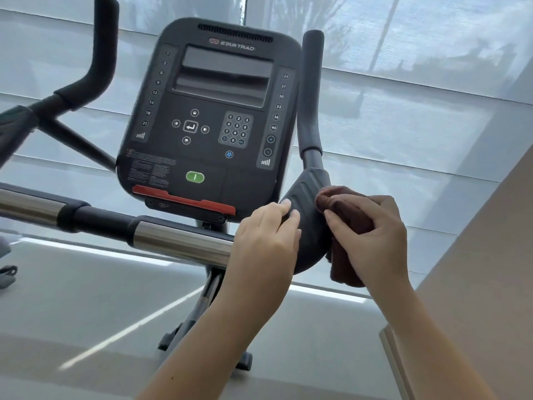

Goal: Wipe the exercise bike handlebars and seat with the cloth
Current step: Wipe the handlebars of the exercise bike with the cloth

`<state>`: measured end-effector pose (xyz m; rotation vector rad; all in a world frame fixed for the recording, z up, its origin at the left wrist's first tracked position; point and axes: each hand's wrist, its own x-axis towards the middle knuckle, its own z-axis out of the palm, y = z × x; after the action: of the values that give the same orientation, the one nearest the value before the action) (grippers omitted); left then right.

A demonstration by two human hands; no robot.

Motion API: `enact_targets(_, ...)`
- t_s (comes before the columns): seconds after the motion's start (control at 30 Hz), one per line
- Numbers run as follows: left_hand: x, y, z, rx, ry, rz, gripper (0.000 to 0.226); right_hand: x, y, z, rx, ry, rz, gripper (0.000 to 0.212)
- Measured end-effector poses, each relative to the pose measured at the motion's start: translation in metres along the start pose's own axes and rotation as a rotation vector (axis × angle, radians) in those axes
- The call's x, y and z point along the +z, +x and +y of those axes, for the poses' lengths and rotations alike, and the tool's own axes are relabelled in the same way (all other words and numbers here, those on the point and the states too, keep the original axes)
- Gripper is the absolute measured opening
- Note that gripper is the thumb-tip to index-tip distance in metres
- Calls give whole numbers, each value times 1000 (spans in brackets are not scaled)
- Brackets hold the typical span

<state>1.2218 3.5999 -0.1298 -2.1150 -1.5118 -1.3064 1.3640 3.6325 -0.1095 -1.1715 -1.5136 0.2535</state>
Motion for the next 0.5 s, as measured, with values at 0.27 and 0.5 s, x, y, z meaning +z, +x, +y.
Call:
enact_targets(0.27, -8, -34, 14, -68, 93, -25, 31, -2, -29, -4, -128, -32, 12, 24)
enact_targets(0.5, -9, -70, 43, -183, 226, -26, 36, -22, -43, 14, -223, 96, -167, 25)
